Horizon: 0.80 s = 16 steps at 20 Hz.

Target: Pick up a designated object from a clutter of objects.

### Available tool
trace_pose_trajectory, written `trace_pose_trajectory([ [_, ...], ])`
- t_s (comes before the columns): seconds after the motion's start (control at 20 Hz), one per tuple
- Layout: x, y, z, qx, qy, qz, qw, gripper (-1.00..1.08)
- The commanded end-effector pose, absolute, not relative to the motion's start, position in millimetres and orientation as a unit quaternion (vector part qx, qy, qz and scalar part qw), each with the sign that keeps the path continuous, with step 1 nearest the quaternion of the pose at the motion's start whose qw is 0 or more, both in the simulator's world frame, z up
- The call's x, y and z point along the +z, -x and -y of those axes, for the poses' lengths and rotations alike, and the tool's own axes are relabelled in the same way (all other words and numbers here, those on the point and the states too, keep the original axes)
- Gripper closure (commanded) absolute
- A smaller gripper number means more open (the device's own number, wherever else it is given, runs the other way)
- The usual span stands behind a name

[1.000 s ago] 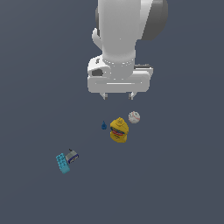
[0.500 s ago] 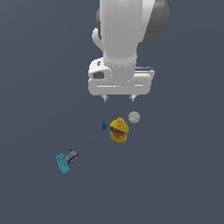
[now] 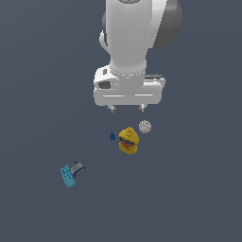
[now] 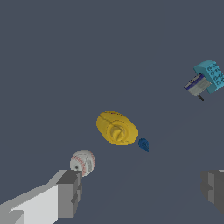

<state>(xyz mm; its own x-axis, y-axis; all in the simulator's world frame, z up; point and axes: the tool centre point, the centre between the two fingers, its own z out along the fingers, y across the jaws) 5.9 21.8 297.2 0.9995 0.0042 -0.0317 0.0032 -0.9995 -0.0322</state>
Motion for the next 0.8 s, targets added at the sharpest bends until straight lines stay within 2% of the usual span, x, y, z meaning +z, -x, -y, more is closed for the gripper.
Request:
trace_pose_trajectory([
  [0.0,294,-12,-17,0.015,1.0,0.008,0.016,-0.92],
  [0.35,277,-40,7,0.013,0.999,0.041,0.016,-0.92],
  [0.75,240,-84,56,0.008,0.995,0.098,0.015,-0.92],
])
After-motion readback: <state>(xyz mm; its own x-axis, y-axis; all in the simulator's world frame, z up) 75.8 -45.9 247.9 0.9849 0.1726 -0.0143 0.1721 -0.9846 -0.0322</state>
